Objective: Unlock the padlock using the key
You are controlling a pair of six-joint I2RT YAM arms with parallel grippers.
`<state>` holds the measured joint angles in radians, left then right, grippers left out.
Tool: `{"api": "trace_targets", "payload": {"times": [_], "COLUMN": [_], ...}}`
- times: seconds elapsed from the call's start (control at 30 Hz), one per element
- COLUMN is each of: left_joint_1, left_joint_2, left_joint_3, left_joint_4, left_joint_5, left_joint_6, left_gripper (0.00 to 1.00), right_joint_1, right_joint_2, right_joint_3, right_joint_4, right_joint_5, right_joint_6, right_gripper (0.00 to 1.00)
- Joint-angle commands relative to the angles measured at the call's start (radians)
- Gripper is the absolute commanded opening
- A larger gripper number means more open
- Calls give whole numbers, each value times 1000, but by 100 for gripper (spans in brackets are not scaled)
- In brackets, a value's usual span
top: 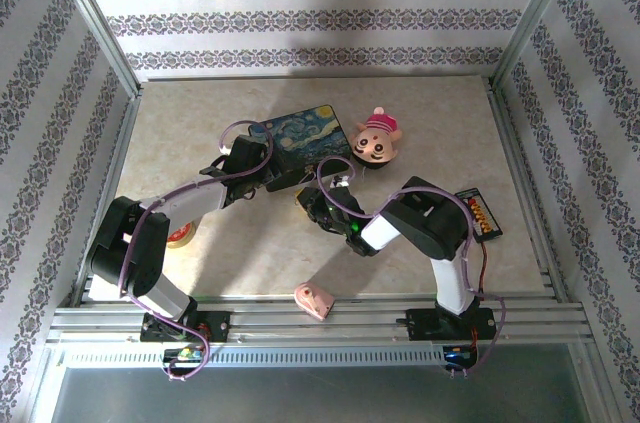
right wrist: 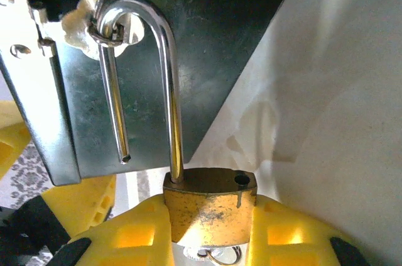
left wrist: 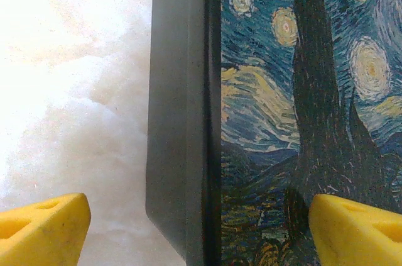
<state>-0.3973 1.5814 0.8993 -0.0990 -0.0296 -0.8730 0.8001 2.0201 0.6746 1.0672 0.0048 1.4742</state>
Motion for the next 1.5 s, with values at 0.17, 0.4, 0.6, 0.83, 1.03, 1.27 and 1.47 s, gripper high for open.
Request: {"api": "trace_targets", "payload": {"times": [0.17, 0.4, 0.6, 0.83, 1.03, 1.27, 1.47], "left_joint_1": [0, 0, 1, 4, 7, 11, 27], "left_joint_2": [19, 12, 13, 5, -1, 2, 6], "left_joint_3": [-30, -37, -37, -34, -42, -46, -58], "left_joint_4": [-136, -140, -140, -148, -148, -145, -132], "left_joint_5": [28, 23, 24, 13, 11, 17, 30], "left_joint_6": [13, 15, 13, 16, 16, 19, 18], "left_gripper": [89, 90, 90, 90, 90, 90, 89], "right_joint_1": [-19, -18, -31, -51, -65, -73, -80], "right_joint_2": [100, 79, 62, 66, 84, 97, 81], "right_joint_3": [-11, -34, -46, -52, -22, 4, -21], "right_joint_4": [208, 203, 178, 186, 191, 203, 198], "right_joint_5": [134, 186, 192, 198, 184, 187, 214], "right_joint_6": [77, 81, 70, 80, 101, 134, 133], "right_gripper": [0, 0, 0, 0, 0, 0, 0]}}
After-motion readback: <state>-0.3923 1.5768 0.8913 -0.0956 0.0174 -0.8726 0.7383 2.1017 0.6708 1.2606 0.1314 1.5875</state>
